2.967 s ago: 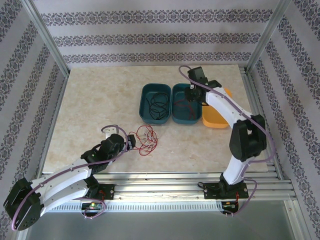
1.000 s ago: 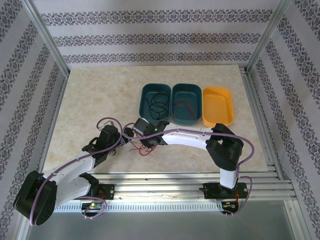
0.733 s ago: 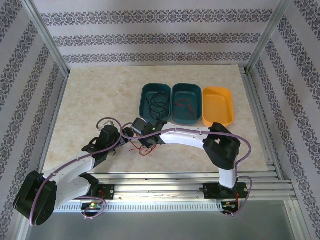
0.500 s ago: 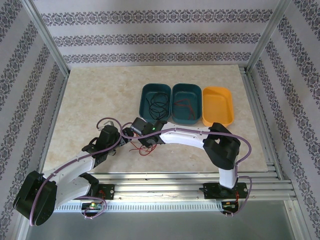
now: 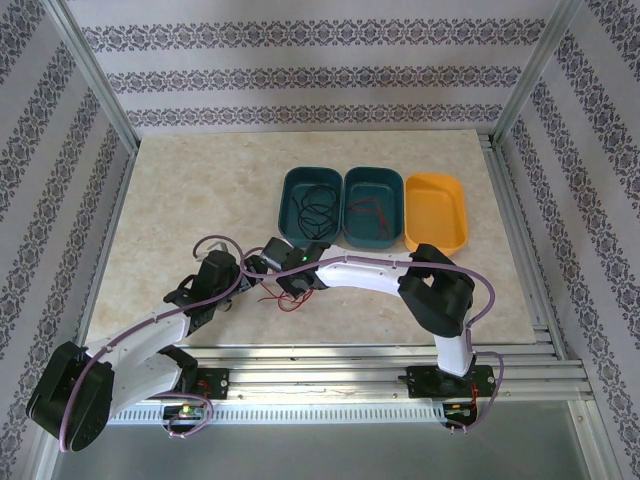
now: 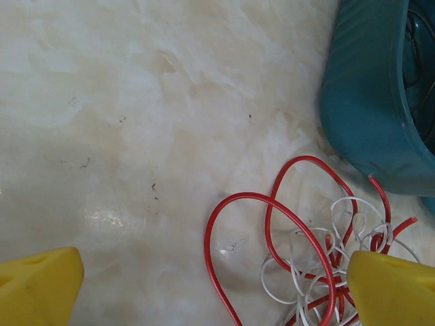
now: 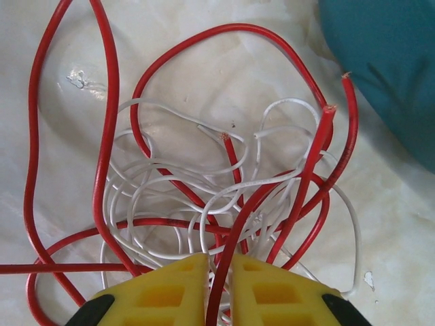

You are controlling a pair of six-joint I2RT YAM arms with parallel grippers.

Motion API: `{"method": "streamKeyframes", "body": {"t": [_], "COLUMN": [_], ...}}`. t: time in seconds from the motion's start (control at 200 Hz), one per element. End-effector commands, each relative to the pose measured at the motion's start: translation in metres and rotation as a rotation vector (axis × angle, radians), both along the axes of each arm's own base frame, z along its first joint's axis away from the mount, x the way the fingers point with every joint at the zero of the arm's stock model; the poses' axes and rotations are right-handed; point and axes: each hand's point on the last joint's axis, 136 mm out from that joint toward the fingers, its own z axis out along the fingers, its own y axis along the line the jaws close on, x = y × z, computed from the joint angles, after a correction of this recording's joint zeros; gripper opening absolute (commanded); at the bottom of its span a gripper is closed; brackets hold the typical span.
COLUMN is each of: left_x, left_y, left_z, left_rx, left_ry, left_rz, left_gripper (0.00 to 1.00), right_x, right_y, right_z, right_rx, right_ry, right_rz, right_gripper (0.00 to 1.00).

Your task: Untangle the cables

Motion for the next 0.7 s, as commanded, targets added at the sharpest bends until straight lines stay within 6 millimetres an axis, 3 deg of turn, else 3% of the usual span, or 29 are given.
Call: {"method": "streamKeyframes", "body": {"t": [0.0,0.345,0.695], "left_x": [-0.006,-0.004,0.009], "left_y": [0.007,0.002,-0.061], "left_z": [-0.008,-0.005,0.024], "left_rx": [0.006,-0.005,-0.071], "left_ry": [0.023,0.016,-0.058], "left_rz": [0.015,-0.011,-0.307], "left_gripper": [0.99,0.98,0.92], "right_x": [0.003,-0.004,-0.004], "right_y": [-0.001,-0.002,0.003], "right_z": [0.017,0.070,0.117], "right_rx": [0.025,0.167,0.396], "right_ry": [-0.015,-0.042,0.000], "right_rz": [-0.008,-0.012,-0.028], "right_gripper": [0.13,0.06,0.02]}}
